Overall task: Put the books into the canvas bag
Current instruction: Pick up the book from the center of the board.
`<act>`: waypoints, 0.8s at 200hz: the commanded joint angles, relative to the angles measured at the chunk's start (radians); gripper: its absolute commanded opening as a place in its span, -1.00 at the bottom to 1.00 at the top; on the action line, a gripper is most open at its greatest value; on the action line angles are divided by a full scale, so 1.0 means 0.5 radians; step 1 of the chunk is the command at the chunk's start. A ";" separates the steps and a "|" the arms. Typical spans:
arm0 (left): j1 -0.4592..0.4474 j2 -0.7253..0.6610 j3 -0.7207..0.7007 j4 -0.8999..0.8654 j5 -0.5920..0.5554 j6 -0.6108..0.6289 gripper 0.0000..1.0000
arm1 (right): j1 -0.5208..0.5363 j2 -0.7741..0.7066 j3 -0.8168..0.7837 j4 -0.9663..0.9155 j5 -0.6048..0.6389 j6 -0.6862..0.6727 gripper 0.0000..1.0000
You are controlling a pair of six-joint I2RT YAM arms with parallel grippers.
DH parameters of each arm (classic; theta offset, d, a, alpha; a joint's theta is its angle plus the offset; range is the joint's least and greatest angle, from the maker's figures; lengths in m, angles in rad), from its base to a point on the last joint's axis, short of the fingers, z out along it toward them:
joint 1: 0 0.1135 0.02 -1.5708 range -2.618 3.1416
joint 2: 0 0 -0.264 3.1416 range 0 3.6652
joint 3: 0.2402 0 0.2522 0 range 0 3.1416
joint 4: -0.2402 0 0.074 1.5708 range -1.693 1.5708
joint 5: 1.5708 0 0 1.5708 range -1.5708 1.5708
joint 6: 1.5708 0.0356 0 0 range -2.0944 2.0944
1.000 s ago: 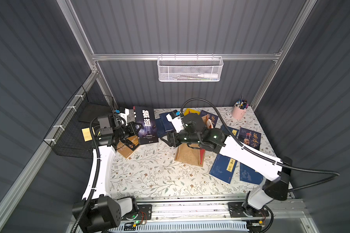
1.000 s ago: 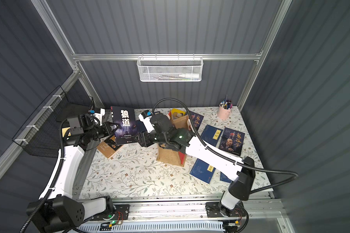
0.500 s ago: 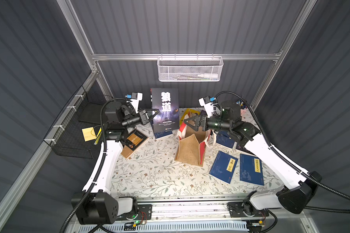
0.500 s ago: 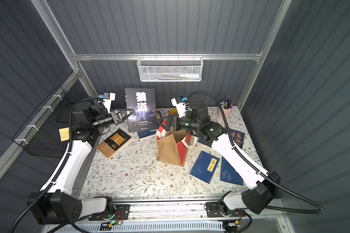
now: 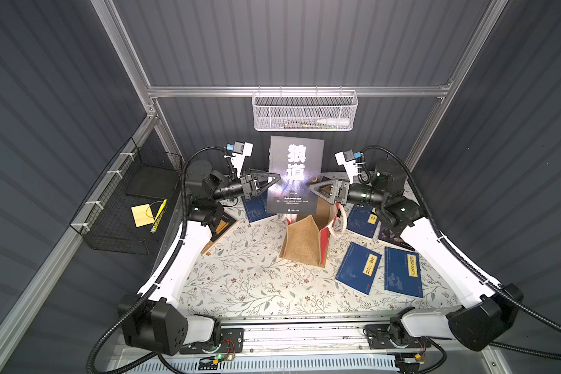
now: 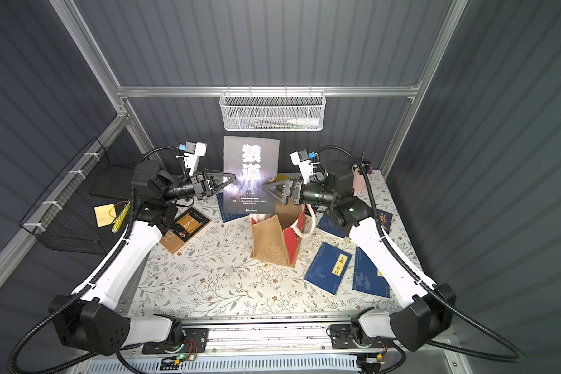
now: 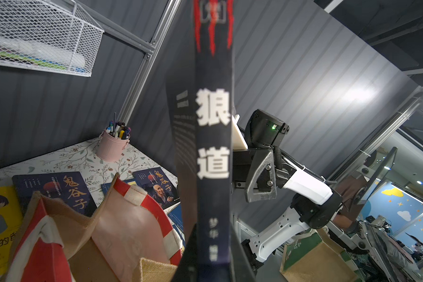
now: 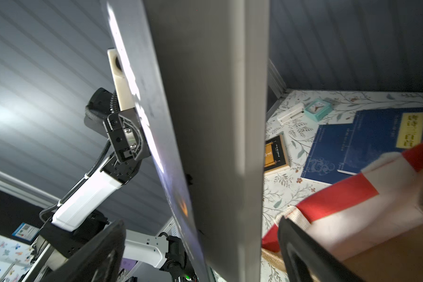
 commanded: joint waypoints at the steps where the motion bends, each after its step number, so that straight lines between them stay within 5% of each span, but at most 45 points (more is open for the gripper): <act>1: -0.012 0.051 0.032 0.491 0.035 -0.313 -1.00 | -0.008 -0.005 -0.071 0.387 -0.250 0.188 0.95; 28: -0.017 0.121 0.070 0.758 0.060 -0.555 -1.00 | -0.018 0.051 -0.040 0.428 -0.301 0.239 0.91; 66: -0.028 0.086 0.066 0.772 0.093 -0.582 -1.00 | -0.065 0.091 -0.012 0.320 -0.272 0.209 0.92; 104: -0.031 0.029 0.005 0.605 0.124 -0.457 -1.00 | -0.066 0.069 0.103 -0.229 -0.088 -0.105 0.98; 160: -0.044 0.065 -0.034 0.564 0.109 -0.403 -1.00 | -0.018 0.042 -0.067 0.296 -0.410 0.170 0.74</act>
